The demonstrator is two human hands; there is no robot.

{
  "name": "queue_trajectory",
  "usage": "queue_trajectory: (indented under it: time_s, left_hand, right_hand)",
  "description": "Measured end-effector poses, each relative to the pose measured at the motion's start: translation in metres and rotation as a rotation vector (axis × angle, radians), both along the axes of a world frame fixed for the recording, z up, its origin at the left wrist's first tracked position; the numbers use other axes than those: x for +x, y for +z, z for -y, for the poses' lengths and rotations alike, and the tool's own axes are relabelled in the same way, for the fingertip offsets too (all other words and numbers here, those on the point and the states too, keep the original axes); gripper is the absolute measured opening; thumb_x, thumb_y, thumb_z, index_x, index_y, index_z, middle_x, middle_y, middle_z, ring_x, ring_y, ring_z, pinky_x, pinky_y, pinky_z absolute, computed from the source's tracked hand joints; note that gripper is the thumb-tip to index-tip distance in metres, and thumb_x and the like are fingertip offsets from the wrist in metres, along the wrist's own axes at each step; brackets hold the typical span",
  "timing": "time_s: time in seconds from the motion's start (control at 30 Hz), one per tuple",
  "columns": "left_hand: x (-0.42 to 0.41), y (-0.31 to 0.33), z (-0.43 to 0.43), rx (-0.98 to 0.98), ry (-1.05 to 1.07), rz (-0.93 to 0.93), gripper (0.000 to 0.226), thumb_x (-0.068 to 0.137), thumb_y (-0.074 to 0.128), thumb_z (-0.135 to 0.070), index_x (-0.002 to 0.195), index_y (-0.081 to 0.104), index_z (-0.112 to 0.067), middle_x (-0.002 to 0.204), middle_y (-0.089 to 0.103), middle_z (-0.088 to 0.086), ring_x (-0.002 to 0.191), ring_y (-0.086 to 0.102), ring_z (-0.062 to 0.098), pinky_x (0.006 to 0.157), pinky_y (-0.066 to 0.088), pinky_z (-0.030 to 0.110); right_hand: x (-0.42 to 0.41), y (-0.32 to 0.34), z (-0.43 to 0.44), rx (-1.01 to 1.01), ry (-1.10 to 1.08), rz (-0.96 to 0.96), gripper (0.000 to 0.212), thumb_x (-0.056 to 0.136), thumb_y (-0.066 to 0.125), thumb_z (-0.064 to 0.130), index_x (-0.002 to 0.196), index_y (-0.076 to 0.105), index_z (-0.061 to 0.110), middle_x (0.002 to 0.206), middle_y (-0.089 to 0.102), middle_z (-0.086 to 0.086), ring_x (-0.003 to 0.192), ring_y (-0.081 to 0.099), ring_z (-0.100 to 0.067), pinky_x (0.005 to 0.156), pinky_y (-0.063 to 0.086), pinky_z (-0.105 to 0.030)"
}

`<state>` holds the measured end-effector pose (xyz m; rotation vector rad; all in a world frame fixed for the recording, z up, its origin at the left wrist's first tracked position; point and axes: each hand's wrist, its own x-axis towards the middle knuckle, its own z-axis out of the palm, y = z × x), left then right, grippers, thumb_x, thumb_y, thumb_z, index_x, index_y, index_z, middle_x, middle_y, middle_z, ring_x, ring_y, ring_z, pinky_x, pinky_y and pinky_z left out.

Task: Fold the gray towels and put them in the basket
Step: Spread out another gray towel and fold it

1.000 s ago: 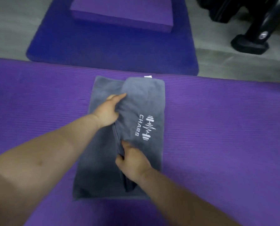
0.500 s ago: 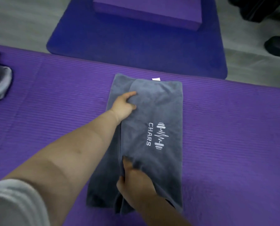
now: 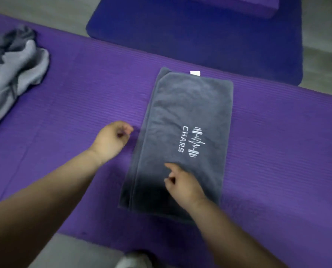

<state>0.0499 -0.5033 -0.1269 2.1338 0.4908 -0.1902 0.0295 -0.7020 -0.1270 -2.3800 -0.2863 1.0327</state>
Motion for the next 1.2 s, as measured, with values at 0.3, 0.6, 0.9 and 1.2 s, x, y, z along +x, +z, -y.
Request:
queue_trajectory:
  time_s: [0.3, 0.6, 0.9, 1.2]
  left_hand:
    - [-0.138, 0.000, 0.026, -0.021, -0.016, -0.377, 0.073, 0.036, 0.040, -0.072, 0.089, 0.068, -0.030, 0.064, 0.061, -0.018, 0.073, 0.060, -0.006, 0.065, 0.037, 0.006]
    - [-0.107, -0.009, 0.038, 0.279, -0.125, -0.461, 0.030, 0.082, 0.062, -0.029, 0.058, 0.045, -0.032, 0.096, 0.068, 0.005, 0.099, 0.061, 0.022, 0.075, 0.042, 0.026]
    - [-0.128, -0.016, 0.026, 0.038, 0.171, -0.394, 0.037, 0.080, 0.065, -0.009, 0.062, 0.035, -0.019, 0.053, 0.043, -0.003, 0.048, 0.037, 0.005, 0.050, 0.030, 0.020]
    - [-0.030, -0.018, 0.015, -0.147, 0.225, -0.174, 0.013, 0.088, 0.055, -0.013, 0.100, 0.051, -0.013, 0.076, 0.056, 0.006, 0.082, 0.053, 0.018, 0.078, 0.040, 0.026]
  right_hand:
    - [-0.037, -0.008, -0.034, 0.036, 0.258, 0.138, 0.036, 0.091, 0.047, 0.024, 0.127, 0.049, 0.019, 0.129, 0.049, -0.002, 0.124, 0.041, -0.017, 0.100, 0.033, -0.023]
    - [-0.033, -0.017, -0.020, 0.028, 0.103, 0.377, 0.034, 0.085, 0.042, 0.019, 0.113, 0.061, 0.015, 0.109, 0.064, -0.005, 0.105, 0.059, -0.022, 0.086, 0.047, -0.024]
    - [-0.028, -0.032, 0.008, -0.085, 0.108, 0.640, 0.034, 0.060, 0.035, 0.027, 0.064, 0.069, 0.024, 0.061, 0.063, 0.010, 0.055, 0.062, -0.009, 0.057, 0.048, -0.018]
    - [0.020, -0.041, 0.046, -0.320, -0.126, 0.729, 0.049, 0.064, 0.042, 0.034, 0.102, 0.063, 0.011, 0.104, 0.069, -0.017, 0.099, 0.062, -0.033, 0.085, 0.051, -0.042]
